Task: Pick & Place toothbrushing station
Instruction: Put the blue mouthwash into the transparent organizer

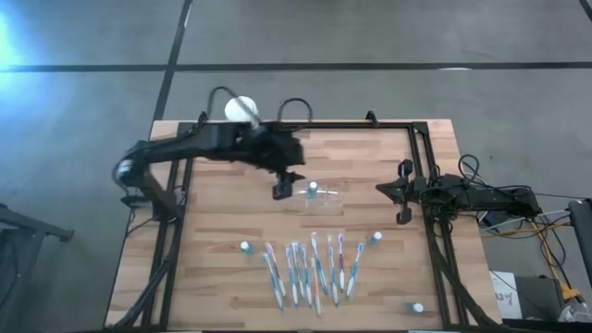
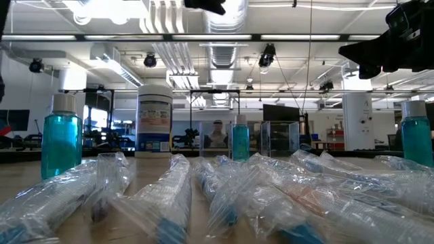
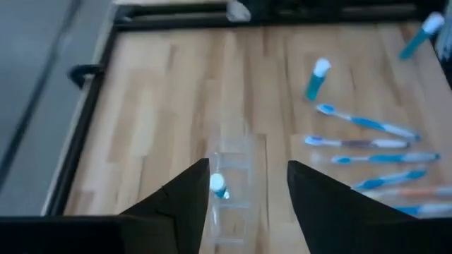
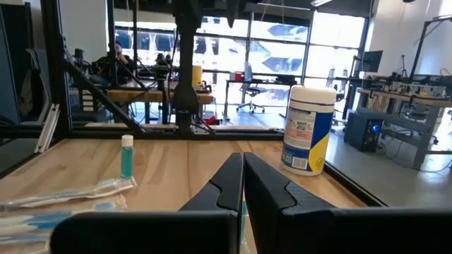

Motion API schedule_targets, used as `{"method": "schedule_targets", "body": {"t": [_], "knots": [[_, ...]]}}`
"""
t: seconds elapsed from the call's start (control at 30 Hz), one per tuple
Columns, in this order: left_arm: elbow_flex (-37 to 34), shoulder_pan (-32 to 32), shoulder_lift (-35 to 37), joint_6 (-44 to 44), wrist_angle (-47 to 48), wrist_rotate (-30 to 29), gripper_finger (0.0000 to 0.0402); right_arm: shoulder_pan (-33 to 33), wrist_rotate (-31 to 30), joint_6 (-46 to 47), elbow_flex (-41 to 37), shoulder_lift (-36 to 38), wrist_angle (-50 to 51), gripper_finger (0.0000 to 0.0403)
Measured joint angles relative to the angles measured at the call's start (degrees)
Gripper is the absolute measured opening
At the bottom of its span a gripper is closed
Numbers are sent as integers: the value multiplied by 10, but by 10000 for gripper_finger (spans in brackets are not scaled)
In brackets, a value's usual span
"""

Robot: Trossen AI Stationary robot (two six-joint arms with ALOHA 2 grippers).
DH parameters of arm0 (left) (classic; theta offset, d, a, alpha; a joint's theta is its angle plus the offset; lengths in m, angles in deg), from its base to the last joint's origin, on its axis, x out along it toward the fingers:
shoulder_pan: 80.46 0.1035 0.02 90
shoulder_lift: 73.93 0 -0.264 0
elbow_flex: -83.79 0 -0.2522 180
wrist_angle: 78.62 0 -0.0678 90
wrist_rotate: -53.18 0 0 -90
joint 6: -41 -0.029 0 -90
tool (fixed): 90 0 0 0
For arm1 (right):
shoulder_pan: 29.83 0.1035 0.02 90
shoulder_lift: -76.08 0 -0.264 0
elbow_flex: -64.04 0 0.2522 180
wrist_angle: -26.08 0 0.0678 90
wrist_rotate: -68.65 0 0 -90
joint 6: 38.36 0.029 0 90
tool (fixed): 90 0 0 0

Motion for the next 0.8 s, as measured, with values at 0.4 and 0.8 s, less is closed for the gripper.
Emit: {"method": "schedule_targets", "body": {"t": [0.4, 0.8], "knots": [[-453, -35, 319, 90, -286, -71, 34, 0, 0, 16, 0, 0, 3, 8], [-775, -35, 516, 93, -596, -64, 5, 0, 0, 38, 0, -5, 3, 8]]}}
